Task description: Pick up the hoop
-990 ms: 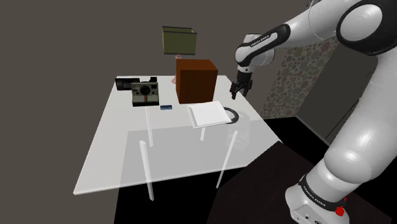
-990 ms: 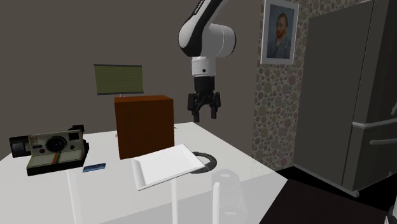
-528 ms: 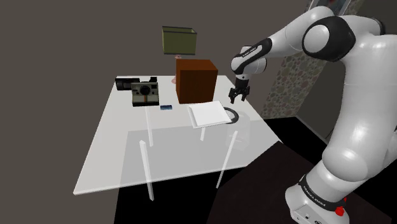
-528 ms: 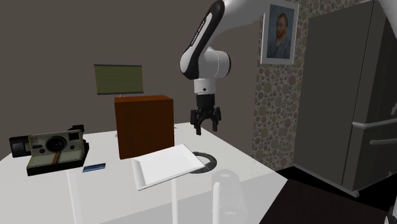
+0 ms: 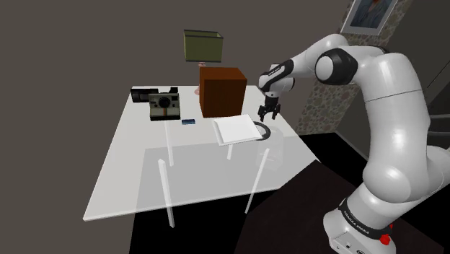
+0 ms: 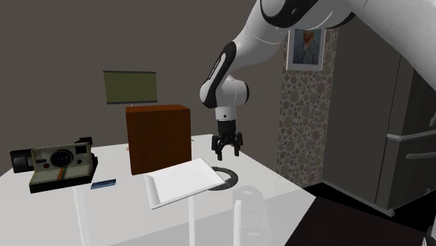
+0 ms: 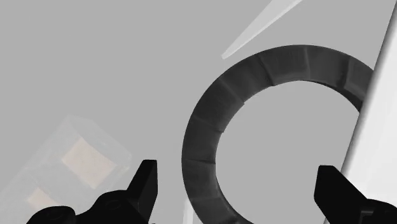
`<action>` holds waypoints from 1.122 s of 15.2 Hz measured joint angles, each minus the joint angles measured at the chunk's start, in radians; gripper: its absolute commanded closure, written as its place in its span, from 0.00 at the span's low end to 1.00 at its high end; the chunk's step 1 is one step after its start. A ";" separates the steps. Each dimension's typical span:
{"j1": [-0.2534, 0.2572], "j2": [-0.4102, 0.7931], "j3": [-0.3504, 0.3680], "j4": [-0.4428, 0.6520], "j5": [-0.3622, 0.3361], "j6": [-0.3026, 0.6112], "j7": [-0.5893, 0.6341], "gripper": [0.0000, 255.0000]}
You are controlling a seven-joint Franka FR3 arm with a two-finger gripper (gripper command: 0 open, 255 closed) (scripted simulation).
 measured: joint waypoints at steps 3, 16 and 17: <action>-0.025 0.094 0.000 0.094 0.009 -0.012 -0.002 0.00; -0.037 0.184 0.007 0.146 0.017 0.030 -0.004 1.00; -0.037 0.183 0.007 0.145 0.017 0.031 -0.005 1.00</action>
